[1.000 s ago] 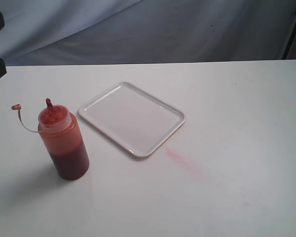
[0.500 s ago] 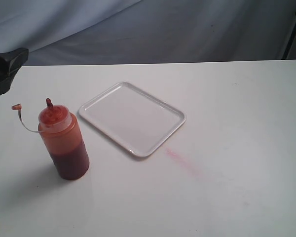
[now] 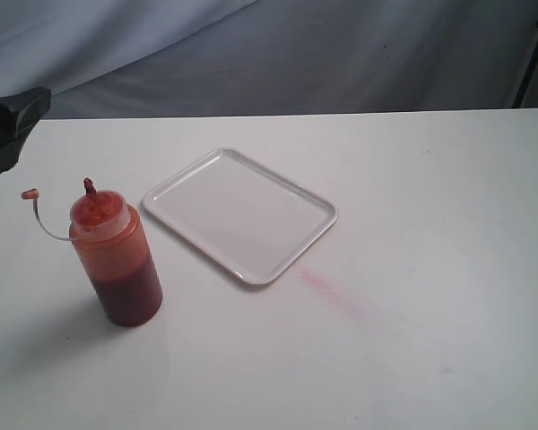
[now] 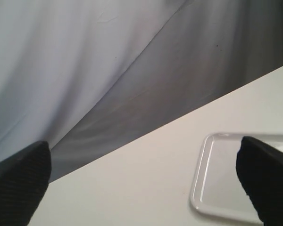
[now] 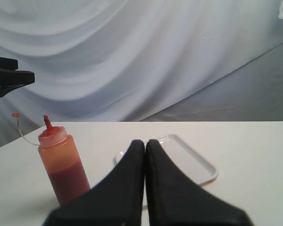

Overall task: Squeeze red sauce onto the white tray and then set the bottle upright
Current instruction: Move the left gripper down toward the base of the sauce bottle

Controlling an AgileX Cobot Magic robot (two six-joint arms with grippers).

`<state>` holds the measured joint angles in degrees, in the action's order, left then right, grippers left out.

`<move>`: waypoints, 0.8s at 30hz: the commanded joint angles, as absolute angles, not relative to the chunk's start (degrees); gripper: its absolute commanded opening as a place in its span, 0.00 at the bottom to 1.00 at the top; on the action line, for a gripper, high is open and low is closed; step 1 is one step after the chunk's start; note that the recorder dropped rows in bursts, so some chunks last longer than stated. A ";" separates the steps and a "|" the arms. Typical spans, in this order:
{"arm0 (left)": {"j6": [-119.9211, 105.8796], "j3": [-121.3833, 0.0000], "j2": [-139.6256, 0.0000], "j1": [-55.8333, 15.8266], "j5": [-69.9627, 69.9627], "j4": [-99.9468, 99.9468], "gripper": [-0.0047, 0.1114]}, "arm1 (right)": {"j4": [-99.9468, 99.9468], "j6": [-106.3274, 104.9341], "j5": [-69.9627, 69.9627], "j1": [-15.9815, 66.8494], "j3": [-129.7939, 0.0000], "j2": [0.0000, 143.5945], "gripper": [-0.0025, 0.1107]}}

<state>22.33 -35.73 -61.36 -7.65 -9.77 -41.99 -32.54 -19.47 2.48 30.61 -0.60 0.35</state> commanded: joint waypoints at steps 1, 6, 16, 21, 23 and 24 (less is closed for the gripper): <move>22.14 -35.99 -61.20 -8.01 -2.92 -45.68 0.94 | -32.15 -19.90 1.58 30.81 -0.98 0.00 0.02; 22.14 -35.99 -60.58 -8.01 -0.31 -45.71 0.94 | -32.15 -19.90 1.58 30.81 -0.98 0.00 0.02; 22.49 -36.23 -59.39 -8.01 8.25 -39.55 0.94 | -32.15 -20.15 1.61 30.81 -0.98 0.00 0.02; 22.19 -38.97 -57.05 -8.01 22.43 -38.85 0.94 | -32.15 -20.15 1.61 30.81 -0.98 0.00 0.02; 21.08 -38.74 -56.64 -8.01 26.14 -36.33 0.94 | -32.15 -20.15 1.61 30.81 -0.98 0.00 0.02; 18.26 -38.23 -56.64 -8.01 27.62 -33.30 0.94 | -32.15 -20.15 1.61 30.81 -0.98 0.00 0.02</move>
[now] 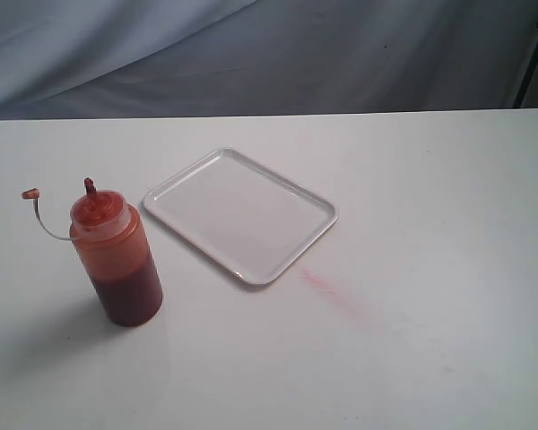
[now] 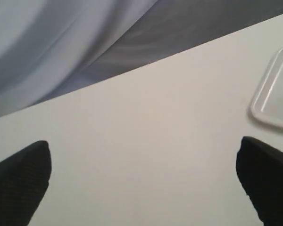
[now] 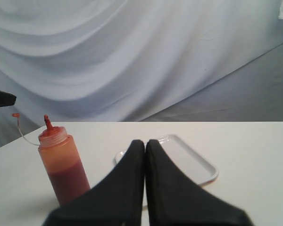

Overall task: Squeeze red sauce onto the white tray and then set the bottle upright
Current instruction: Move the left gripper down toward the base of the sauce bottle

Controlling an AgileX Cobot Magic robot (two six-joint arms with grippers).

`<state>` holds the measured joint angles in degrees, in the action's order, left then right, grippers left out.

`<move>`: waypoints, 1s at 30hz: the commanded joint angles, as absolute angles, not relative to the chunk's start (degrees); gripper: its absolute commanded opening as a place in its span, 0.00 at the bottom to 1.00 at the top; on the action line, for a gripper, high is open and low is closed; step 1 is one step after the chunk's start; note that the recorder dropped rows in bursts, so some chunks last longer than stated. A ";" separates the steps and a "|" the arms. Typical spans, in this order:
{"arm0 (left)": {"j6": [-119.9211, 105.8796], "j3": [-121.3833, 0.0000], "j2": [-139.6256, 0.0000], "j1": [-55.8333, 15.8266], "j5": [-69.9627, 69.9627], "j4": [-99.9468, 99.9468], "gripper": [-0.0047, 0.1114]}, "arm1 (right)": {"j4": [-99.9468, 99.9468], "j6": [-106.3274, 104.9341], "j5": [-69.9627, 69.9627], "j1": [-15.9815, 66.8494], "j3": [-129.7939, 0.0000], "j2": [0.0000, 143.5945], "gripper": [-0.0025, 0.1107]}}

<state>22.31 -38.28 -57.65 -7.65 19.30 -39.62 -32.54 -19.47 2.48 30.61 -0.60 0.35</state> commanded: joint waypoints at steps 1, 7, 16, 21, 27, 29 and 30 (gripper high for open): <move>15.48 -37.73 -56.64 -8.01 27.86 -30.60 0.94 | -32.15 -20.15 1.61 30.81 -0.98 0.00 0.02; -10.05 -33.00 -56.77 -8.01 29.59 -5.41 0.94 | -32.15 -20.15 1.61 30.81 -0.98 0.00 0.02; -17.51 -25.79 -58.17 -8.01 28.79 4.95 0.94 | -32.15 -20.15 1.61 30.81 -0.98 0.00 0.02; -28.44 -22.82 -61.53 -8.01 22.68 11.32 0.94 | -32.15 -20.15 1.61 30.81 -0.98 0.00 0.02; -30.70 -22.82 -67.60 -8.01 12.91 22.30 0.94 | -32.15 -20.15 1.61 30.81 -0.98 0.00 0.02; -31.64 -22.80 -70.07 -8.01 13.16 22.44 0.94 | -32.15 -20.15 1.61 30.81 -0.98 0.00 0.02; -31.69 -22.70 -71.54 -8.01 13.28 22.44 0.94 | -32.15 -20.15 1.61 30.81 -0.98 0.00 0.02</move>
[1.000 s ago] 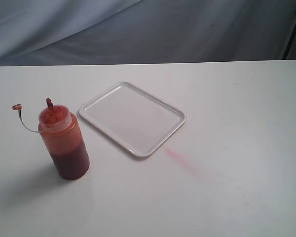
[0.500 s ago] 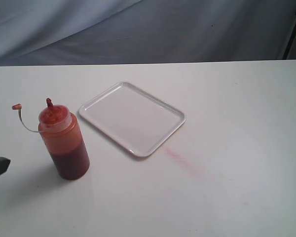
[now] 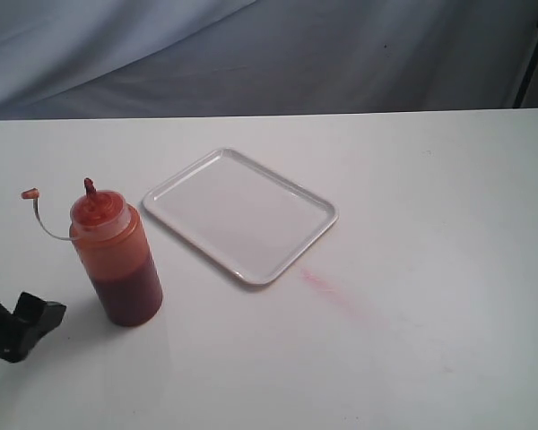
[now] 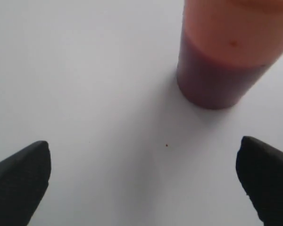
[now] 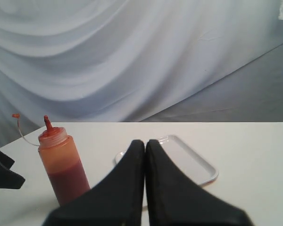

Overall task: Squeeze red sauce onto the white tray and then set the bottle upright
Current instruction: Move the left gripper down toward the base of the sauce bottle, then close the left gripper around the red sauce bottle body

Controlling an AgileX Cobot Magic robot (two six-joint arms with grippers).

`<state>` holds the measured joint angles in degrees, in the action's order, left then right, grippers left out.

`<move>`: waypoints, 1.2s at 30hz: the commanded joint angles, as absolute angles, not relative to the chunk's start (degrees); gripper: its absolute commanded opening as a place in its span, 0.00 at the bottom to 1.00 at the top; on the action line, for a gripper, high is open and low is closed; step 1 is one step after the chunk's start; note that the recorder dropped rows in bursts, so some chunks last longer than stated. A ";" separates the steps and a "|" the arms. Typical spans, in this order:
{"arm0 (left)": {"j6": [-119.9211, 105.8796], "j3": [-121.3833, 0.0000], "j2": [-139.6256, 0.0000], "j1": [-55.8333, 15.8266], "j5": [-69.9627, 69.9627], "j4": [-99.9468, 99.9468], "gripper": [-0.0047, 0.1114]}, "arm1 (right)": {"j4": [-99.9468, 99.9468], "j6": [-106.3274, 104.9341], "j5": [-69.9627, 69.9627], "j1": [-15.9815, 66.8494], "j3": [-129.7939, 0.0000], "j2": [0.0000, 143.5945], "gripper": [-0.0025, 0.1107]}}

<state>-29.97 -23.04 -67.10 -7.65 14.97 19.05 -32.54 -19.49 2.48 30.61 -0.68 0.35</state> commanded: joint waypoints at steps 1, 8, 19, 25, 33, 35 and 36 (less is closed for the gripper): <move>-31.69 -22.70 -73.03 -8.01 13.45 22.44 0.94 | -32.15 -20.15 1.61 30.81 -0.98 0.00 0.02; -31.81 -22.95 -80.80 -8.01 12.16 24.94 0.94 | -32.15 -20.15 1.61 30.81 -0.98 0.00 0.02; -31.98 -22.95 -82.14 -14.56 6.32 29.06 0.94 | -32.15 -20.15 0.51 30.81 -0.98 0.00 0.02; -32.21 -22.21 -82.14 -22.72 -0.30 27.70 0.94 | -32.15 -20.15 0.39 30.81 -0.98 0.00 0.02; -31.32 -22.21 -83.15 -25.25 -1.68 28.14 0.94 | -32.15 -20.15 0.39 30.81 -0.98 0.00 0.02; -31.32 -22.21 -84.35 -25.25 -2.81 28.14 0.94 | -32.15 -20.15 0.39 30.81 -0.98 0.00 0.02; -31.32 -22.21 -85.13 -25.25 -3.26 28.14 0.94 | -32.15 -20.15 0.39 30.81 -0.98 0.00 0.02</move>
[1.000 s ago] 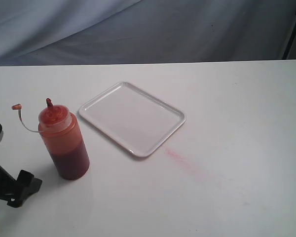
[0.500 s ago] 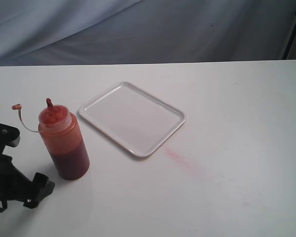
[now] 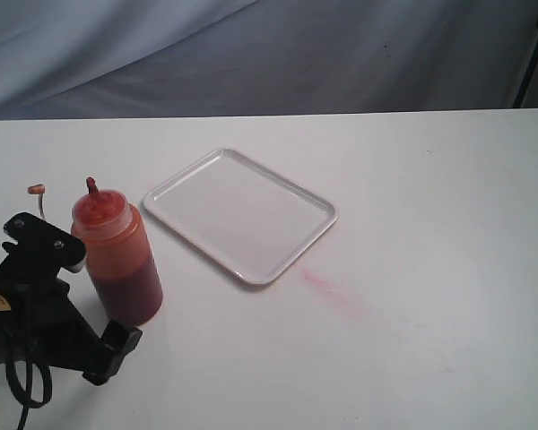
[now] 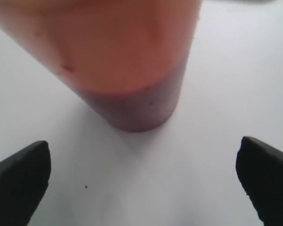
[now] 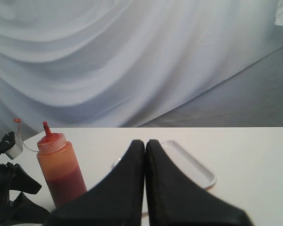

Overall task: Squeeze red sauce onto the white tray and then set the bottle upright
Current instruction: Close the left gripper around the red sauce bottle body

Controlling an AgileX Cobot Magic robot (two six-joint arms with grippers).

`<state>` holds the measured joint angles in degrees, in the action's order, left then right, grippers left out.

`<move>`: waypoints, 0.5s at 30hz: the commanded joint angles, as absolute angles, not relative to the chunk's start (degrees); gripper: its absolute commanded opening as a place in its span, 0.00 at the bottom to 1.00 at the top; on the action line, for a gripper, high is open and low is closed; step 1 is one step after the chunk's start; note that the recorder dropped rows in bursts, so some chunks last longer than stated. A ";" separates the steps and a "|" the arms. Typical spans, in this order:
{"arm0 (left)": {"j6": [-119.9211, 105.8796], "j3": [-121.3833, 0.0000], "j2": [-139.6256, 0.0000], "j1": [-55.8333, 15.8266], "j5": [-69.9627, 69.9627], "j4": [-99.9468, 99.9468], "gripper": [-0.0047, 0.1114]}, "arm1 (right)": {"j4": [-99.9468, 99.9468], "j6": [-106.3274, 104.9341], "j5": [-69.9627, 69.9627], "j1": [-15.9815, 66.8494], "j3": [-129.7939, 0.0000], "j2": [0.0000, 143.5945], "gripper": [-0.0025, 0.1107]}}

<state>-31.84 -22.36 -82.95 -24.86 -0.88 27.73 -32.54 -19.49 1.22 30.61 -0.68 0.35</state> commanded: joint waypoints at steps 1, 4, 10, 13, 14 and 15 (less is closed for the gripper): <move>-31.32 -22.21 -85.99 -25.25 -3.81 28.14 0.94 | -32.15 -20.15 0.39 30.81 -0.98 0.00 0.02; -31.32 -22.21 -88.36 -25.25 -5.99 28.14 0.94 | -32.15 -20.15 0.39 30.81 -0.98 0.00 0.02; -31.50 -22.21 -90.04 -25.25 -10.73 27.79 0.94 | -32.15 -20.15 0.39 30.81 -0.98 0.00 0.02; -31.50 -22.21 -90.04 -25.25 -10.94 27.54 0.94 | -32.15 -20.15 0.39 30.81 -0.98 0.00 0.02; -31.50 -22.21 -90.04 -25.25 -10.94 27.54 0.94 | -32.15 -20.15 0.39 30.81 -0.98 0.00 0.02; -31.50 -22.21 -90.04 -25.25 -11.17 27.54 0.94 | -32.15 -20.15 0.39 30.81 -0.98 0.00 0.02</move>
<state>-31.84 -22.36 -89.81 -25.00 -9.63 27.74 -32.54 -19.49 1.22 30.61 -0.68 0.35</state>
